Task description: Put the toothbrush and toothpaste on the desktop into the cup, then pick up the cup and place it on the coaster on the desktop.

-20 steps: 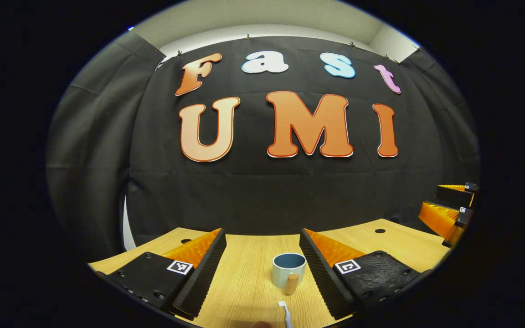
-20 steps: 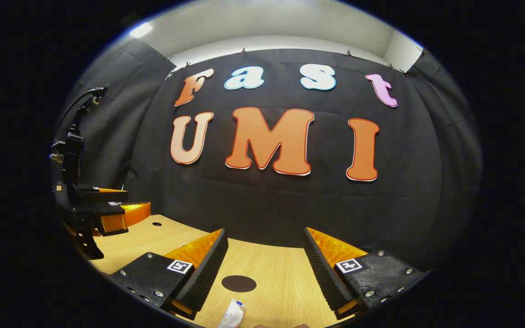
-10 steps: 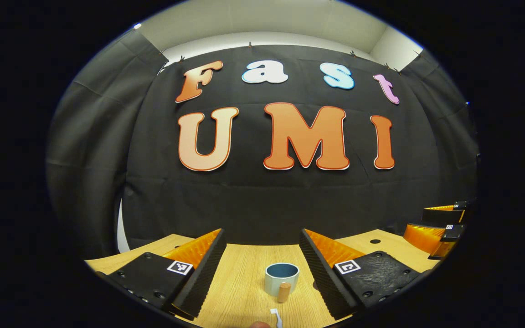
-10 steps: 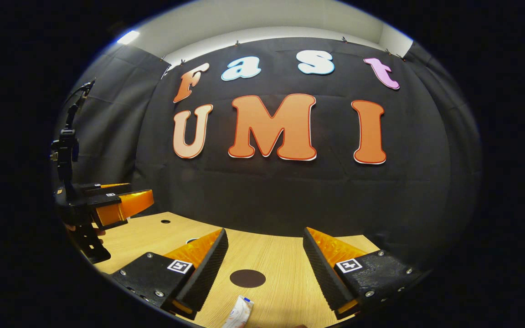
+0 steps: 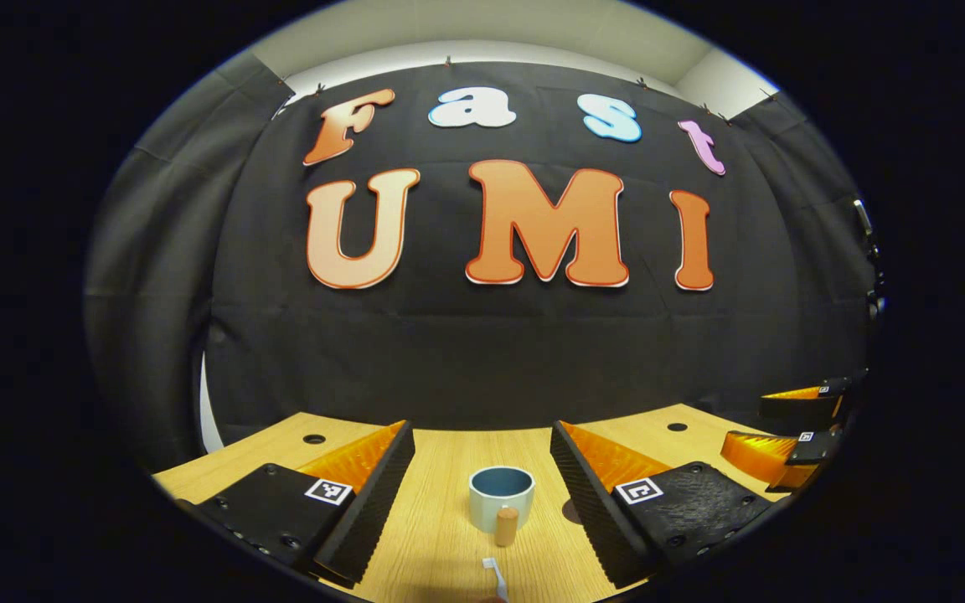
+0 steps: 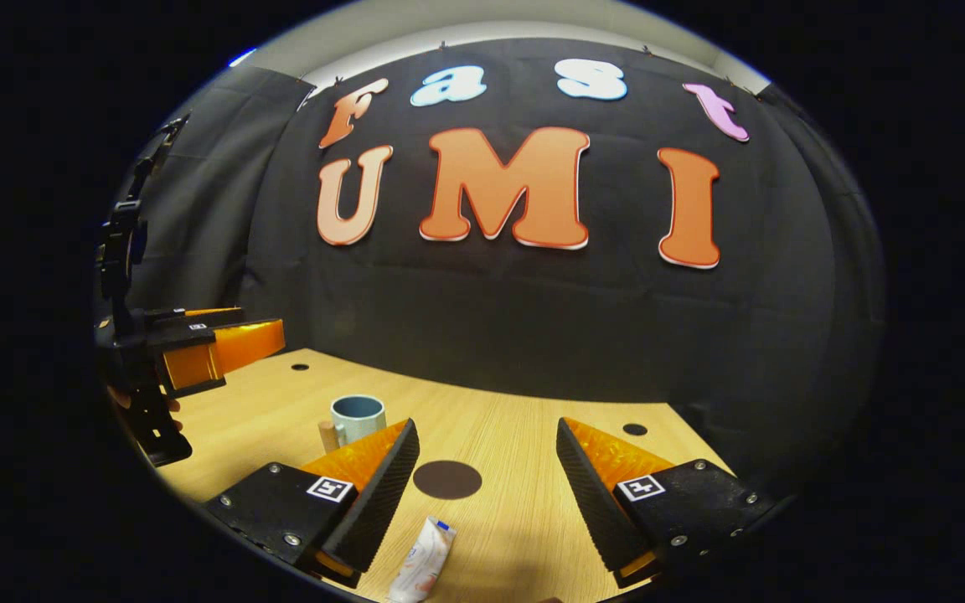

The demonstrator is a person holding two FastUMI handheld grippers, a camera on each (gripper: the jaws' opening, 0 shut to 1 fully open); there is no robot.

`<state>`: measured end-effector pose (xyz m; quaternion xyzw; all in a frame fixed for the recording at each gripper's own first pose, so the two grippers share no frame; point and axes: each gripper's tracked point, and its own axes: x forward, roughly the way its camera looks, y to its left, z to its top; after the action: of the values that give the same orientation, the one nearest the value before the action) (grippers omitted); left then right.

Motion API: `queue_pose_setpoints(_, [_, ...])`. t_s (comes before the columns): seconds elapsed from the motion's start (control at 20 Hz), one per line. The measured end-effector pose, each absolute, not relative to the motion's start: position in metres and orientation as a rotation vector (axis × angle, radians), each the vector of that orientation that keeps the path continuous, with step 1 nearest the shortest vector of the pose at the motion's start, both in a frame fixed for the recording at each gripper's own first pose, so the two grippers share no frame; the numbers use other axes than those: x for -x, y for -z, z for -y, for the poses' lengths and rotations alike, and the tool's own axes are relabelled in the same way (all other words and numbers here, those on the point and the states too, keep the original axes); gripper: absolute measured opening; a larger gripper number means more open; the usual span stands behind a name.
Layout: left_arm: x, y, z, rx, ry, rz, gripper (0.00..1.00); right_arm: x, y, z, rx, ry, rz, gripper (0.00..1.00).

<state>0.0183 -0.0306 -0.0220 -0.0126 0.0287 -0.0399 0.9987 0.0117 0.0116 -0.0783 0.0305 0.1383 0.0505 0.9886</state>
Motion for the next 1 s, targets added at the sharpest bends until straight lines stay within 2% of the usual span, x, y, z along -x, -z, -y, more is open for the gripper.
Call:
queue_pose_setpoints(0.25, [-0.018, 0.064, 0.036, 0.005, 0.099, -0.246, 0.98, -0.007, 0.100, -0.016, -0.080, -0.131, -0.388, 0.98])
queue_pose_setpoints(0.65, [-0.004, 0.129, 0.039, 0.000, 0.145, -0.551, 0.98, 0.010, 0.161, -0.028, -0.141, -0.168, -0.677, 0.95])
queue_pose_setpoints(0.9, [0.010, 0.180, 0.059, 0.053, 0.194, -0.762, 0.99, 0.024, 0.191, -0.045, -0.130, -0.219, -0.814, 0.87])
queue_pose_setpoints(1.0, [0.009, 0.191, 0.066, 0.067, 0.205, -0.854, 0.95, 0.029, 0.205, -0.053, -0.116, -0.235, -0.855, 0.86])
